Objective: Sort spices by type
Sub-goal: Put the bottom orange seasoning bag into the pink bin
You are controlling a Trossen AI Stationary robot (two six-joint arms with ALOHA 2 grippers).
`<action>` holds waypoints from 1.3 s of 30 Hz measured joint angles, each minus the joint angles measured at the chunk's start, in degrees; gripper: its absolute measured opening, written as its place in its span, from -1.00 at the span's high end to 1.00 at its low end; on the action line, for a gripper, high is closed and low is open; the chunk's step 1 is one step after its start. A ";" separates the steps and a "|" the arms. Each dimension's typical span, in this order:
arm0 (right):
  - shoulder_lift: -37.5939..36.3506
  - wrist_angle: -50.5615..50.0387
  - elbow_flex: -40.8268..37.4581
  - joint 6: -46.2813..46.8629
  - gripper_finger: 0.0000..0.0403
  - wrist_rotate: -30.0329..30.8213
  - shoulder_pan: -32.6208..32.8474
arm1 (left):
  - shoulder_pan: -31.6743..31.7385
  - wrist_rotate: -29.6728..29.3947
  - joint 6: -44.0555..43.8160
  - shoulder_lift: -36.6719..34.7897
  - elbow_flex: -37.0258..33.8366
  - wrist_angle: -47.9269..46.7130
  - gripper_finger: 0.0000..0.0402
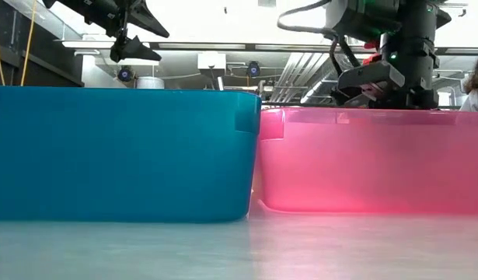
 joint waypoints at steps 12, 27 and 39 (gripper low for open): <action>1.29 -2.52 3.18 -2.49 1.00 2.72 -0.60 | 0.00 -1.01 0.38 0.00 0.00 0.02 -0.59; 6.43 3.26 6.05 -5.25 1.00 4.80 -2.70 | 0.00 -0.98 -0.09 0.00 0.00 -0.02 -0.59; 6.50 0.94 7.16 -7.13 1.00 6.09 -2.78 | 0.02 -1.03 -0.04 0.00 0.00 0.01 -0.59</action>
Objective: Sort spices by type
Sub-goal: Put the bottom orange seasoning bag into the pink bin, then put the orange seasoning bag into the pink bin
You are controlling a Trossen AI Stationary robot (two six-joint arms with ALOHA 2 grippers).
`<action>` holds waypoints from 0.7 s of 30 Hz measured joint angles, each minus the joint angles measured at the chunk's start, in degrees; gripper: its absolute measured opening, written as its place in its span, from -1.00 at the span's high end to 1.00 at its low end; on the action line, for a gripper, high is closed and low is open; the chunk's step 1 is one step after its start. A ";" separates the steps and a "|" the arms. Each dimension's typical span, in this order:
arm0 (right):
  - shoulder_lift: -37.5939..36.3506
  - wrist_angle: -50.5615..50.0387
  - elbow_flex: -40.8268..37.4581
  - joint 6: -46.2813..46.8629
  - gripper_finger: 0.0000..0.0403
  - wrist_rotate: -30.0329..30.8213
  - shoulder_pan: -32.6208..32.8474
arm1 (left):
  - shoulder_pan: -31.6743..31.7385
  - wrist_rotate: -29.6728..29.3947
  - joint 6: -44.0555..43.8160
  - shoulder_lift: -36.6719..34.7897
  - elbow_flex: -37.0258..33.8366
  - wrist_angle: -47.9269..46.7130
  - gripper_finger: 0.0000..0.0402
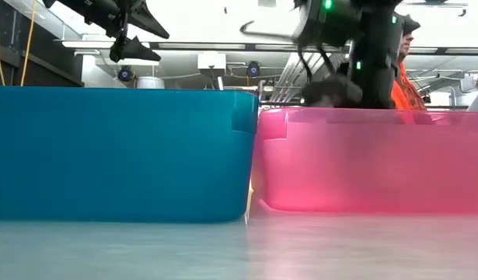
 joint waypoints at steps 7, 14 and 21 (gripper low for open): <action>-7.10 -3.44 1.67 -4.38 1.00 1.22 1.91 | -0.01 2.22 -1.71 -0.04 0.00 -0.04 -0.59; -12.94 0.35 1.69 -8.26 1.00 6.16 1.68 | -2.70 11.25 -8.62 -0.79 0.02 -0.01 -0.59; -17.26 0.99 1.71 -9.36 1.00 9.89 -3.49 | 1.62 -3.85 -14.61 7.36 8.33 -15.36 -0.59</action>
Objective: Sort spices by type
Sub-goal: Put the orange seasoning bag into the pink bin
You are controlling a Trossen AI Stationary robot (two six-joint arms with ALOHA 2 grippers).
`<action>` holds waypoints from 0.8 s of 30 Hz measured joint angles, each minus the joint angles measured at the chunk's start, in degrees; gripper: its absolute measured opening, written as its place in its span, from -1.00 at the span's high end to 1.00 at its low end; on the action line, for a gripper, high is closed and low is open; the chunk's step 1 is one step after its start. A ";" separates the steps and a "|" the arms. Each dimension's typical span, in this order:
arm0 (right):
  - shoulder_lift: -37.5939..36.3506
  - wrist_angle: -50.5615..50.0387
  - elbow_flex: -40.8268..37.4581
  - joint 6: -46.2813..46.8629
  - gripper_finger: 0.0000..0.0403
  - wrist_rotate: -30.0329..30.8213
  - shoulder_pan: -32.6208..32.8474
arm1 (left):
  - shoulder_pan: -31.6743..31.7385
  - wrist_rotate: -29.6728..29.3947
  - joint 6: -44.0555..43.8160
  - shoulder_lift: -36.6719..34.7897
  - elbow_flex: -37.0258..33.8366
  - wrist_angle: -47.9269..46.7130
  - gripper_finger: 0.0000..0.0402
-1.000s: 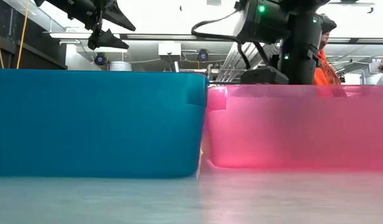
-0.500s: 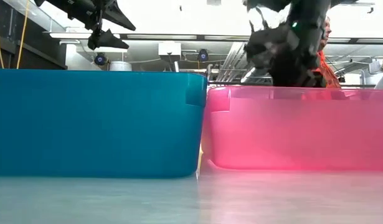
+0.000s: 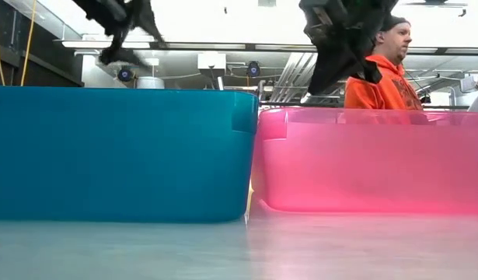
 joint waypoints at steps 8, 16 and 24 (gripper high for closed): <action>-0.40 0.45 0.00 -4.29 1.00 -1.22 -3.63 | 18.43 -8.28 5.59 20.57 5.54 -17.06 -0.59; -0.40 0.45 0.00 -5.63 1.00 -1.23 -3.04 | 24.38 -23.54 -6.02 25.21 5.57 -15.30 -0.59; -0.38 -0.71 -0.26 -8.54 1.00 -0.68 -2.82 | 26.21 -25.23 -10.42 25.23 1.36 -11.30 -0.59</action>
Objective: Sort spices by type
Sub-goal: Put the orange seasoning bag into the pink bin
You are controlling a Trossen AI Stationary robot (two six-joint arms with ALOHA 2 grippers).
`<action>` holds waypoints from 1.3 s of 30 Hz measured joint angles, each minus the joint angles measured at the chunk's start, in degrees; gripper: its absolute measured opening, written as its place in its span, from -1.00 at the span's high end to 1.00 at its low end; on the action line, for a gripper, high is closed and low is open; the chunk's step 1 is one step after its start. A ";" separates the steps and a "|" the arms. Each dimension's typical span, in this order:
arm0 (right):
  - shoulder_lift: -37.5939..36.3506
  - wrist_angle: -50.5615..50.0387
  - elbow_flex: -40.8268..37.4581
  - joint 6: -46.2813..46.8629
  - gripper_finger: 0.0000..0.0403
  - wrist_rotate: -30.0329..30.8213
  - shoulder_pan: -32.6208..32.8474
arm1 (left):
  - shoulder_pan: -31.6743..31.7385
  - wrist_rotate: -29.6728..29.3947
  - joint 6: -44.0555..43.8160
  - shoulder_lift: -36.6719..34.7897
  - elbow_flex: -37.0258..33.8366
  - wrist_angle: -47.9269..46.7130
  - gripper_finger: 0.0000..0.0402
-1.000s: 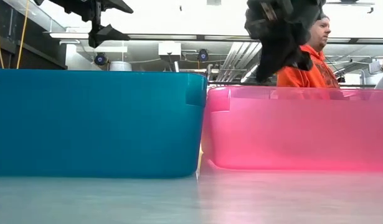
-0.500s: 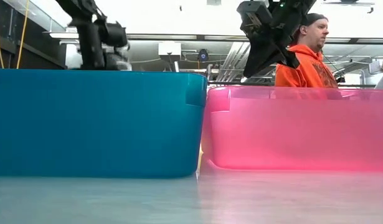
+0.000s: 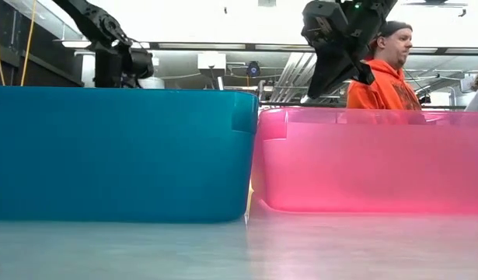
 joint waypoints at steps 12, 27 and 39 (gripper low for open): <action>0.17 0.07 -0.02 -2.42 1.00 0.61 -0.15 | -2.59 -2.38 -3.85 0.11 -11.12 15.85 -0.59; 0.20 0.07 -0.04 0.07 1.00 0.17 -0.15 | -4.00 -9.68 -15.80 11.73 -11.37 19.98 -0.57; 0.20 -0.13 -0.04 2.04 1.00 0.00 -0.15 | -7.67 -11.67 -25.83 16.31 -11.59 19.28 -0.31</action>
